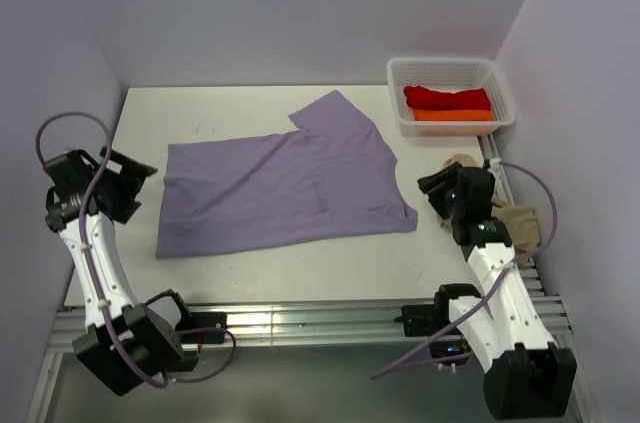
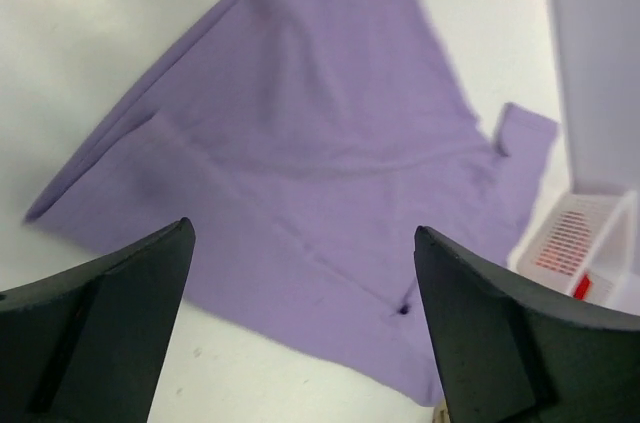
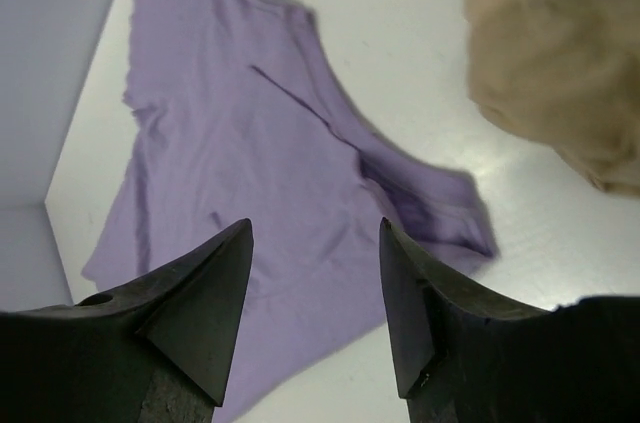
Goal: Roll the t-shirts
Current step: Fold the tshirt
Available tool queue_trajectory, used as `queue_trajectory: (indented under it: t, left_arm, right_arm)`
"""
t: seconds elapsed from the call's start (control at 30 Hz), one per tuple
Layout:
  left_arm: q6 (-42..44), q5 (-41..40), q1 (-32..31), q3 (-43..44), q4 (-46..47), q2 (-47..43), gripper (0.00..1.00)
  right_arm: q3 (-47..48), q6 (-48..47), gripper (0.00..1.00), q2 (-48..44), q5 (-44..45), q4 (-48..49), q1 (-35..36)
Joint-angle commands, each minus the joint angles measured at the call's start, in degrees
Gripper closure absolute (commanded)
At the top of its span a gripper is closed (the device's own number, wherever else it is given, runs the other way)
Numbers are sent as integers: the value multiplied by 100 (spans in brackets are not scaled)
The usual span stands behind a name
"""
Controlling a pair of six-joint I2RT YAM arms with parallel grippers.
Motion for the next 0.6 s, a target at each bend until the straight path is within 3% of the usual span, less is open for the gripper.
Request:
queue_trajectory:
  t: [0.0,0.27,0.3,0.47,0.5,0.57]
  left_arm:
    - [243,627,0,735,972,598,2]
    - [50,445,-131,1825,1570,2178,2]
    - [24,339,-193,1939,1527,2373,2]
    - [-213,66,-588,2975,1334,3865,10]
    - [-214,22,-659,3213,1168,4104,11]
    - [-109,4,-817,3881,860,4744,13]
  right_arm:
    - [669,-536,40,541,-313,642,62]
    - [2216,-1272,33,2462,-480,1321,702]
    - [2923,-1414,29,2745,-358,1120,782]
    - [5412,-2397,25,4539,-199,-250,1362]
    - [5678,-2504,16,5046,-208,-375,1424]
    - [6180,-2715,16,5497,-50,-639,1529]
